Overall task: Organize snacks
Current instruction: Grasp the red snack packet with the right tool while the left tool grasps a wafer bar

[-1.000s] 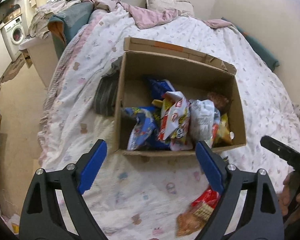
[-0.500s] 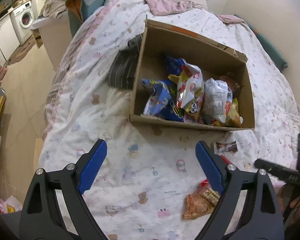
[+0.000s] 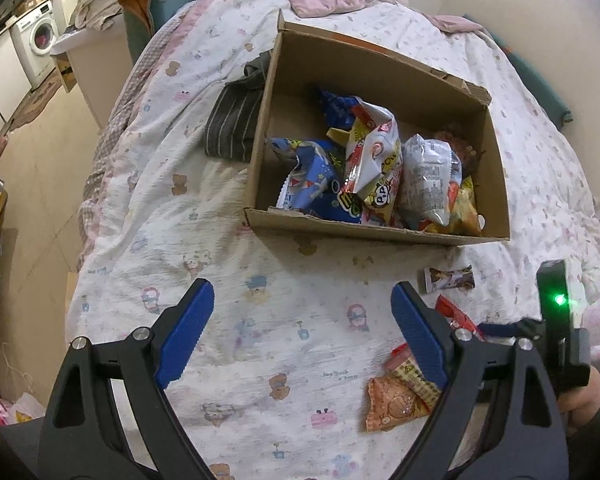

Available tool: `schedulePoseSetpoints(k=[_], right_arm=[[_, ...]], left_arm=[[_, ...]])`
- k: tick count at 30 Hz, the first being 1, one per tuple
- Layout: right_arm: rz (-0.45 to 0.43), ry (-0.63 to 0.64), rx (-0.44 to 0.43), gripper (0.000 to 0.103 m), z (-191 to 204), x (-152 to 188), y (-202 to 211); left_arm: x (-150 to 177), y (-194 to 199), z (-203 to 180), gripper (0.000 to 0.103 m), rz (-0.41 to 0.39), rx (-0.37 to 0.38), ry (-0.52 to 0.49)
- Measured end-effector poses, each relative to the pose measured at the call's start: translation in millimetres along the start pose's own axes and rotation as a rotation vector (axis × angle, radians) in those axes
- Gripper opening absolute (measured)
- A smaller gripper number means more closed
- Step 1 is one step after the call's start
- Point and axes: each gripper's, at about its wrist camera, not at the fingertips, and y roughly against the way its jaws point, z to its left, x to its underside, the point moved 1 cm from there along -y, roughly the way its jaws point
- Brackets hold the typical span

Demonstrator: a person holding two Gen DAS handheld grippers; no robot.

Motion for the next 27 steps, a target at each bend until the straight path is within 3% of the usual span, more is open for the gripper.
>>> schedulePoseSetpoints(k=[7, 14, 19, 21, 22, 24, 27], right_arm=[[0.062, 0.197, 0.077, 0.103, 49, 15, -22], [-0.003, 0.046, 0.051, 0.103, 41, -4, -23], [-0.009, 0.052, 0.083, 0.1, 52, -11, -35], [-0.025, 0.047, 0.08, 0.073, 52, -13, -32], [-0.033, 0.049, 0.083, 0.065, 51, -13, -28], [-0.06, 0.038, 0.035, 0.039, 48, -12, -17], [-0.101, 0.071, -0.007, 0.027, 58, -2, -3]], left_arm=[[0, 1, 9, 0.088, 0.005, 0.008, 0.03], [1, -4, 9, 0.088, 0.013, -0.003, 0.032], [3, -8, 5, 0.088, 0.011, -0.026, 0.008], [5, -11, 5, 0.088, 0.017, -0.038, -0.002], [6, -12, 5, 0.088, 0.022, -0.039, -0.002], [7, -14, 6, 0.088, 0.034, -0.04, -0.001], [11, -18, 6, 0.088, 0.052, -0.037, 0.006]])
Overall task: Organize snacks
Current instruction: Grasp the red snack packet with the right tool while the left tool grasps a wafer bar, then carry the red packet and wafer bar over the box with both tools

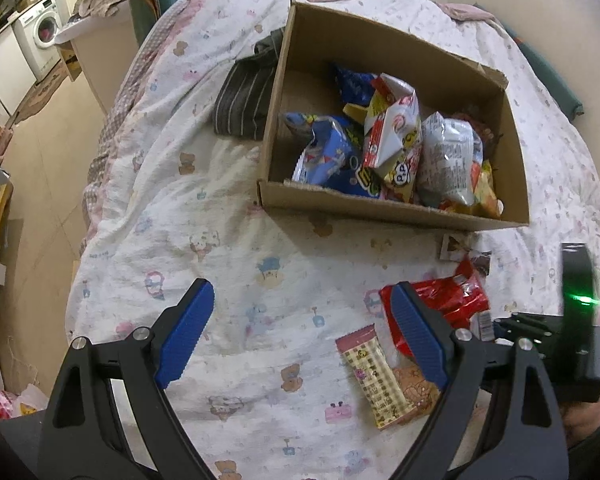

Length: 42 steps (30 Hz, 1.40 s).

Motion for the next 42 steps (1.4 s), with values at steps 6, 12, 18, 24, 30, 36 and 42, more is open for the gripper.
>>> schedulePoseSetpoints(k=[6, 12, 18, 24, 30, 36, 42], right_arm=[[-0.098, -0.018, -0.081, 0.022, -4, 13, 35], [-0.196, -0.031, -0.111, 0.017, -12, 20, 65], [-0.233, -0.055, -0.103, 0.017, -25, 27, 78], [-0.241, -0.028, -0.099, 0.016, -29, 31, 87], [-0.259, -0.01, -0.115, 0.016, -26, 32, 93], [-0.335, 0.011, -0.2, 0.015, -15, 31, 111], [-0.47, -0.009, -0.217, 0.015, -14, 5, 149]], left_arm=[[23, -19, -14, 0.088, 0.099, 0.016, 0.032], [52, -50, -46, 0.066, 0.233, 0.029, -0.017], [62, -76, -51, 0.041, 0.32, -0.006, -0.008], [61, -75, -56, 0.025, 0.302, -0.019, -0.045], [55, -56, -58, 0.024, 0.224, -0.059, -0.092], [41, -16, -46, 0.024, 0.104, -0.045, -0.073], [-21, 20, -42, 0.024, -0.035, -0.016, -0.016]])
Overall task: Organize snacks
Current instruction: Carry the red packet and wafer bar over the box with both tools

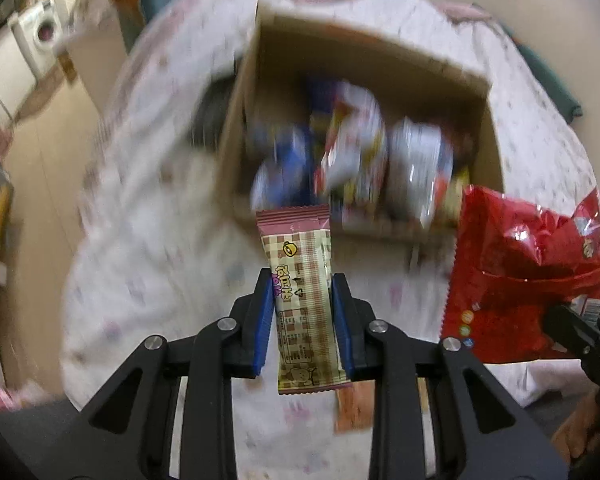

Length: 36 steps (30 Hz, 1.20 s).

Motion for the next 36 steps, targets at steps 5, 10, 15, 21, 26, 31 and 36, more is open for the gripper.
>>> schedulePoseSetpoints(k=[5, 10, 15, 21, 26, 31, 36], right_arm=[[-0.08, -0.085, 0.055, 0.015, -23, -34, 3], [-0.098, -0.177, 0.056, 0.015, -47, -71, -10], [-0.06, -0.23, 0.03, 0.015, -65, -97, -45], [-0.02, -0.245, 0.0, 0.015, -75, -108, -81], [0.016, -0.287, -0.032, 0.015, -84, -111, -104], [0.021, -0.229, 0.028, 0.015, -76, -111, -122], [0.026, -0.239, 0.025, 0.016, -81, -112, -123]], left_arm=[[-53, 17, -3, 0.024, -0.1, -0.044, -0.086], [-86, 6, -9, 0.024, -0.101, -0.046, -0.139], [-99, -18, -9, 0.024, -0.074, -0.043, -0.137], [-102, -44, -8, 0.024, -0.064, -0.05, -0.136], [-109, -56, -12, 0.024, -0.052, -0.058, -0.159], [-107, -71, -17, 0.024, -0.039, -0.078, -0.185], [-106, -70, -20, 0.024, -0.066, -0.09, -0.196]])
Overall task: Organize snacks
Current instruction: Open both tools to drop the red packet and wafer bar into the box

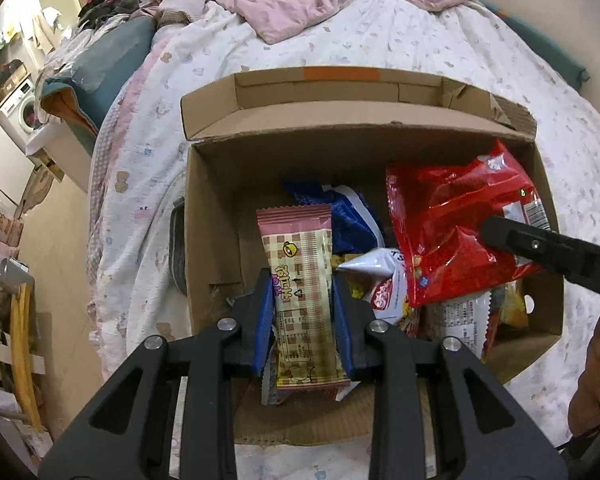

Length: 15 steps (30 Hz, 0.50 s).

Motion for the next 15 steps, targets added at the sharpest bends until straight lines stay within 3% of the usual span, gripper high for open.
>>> schedulePoseSetpoints(k=[6, 10, 13, 15], right_arm=[[0.009, -0.099, -0.029, 0.032, -22, -3, -1], [0.0, -0.08, -0.017, 0.036, -21, -2, 3], [-0.002, -0.038, -0.005, 0.054, -13, -1, 5], [-0.021, -0.049, -0.057, 0.08, -9, -2, 10]], left_arm=[[1, 9, -8, 0.025, -0.036, 0.008, -0.027], [1, 16, -11, 0.026, -0.058, 0.02, -0.034], [0, 17, -9, 0.045, -0.047, 0.045, -0.022], [0, 21, -7, 0.066, -0.058, 0.054, -0.009]])
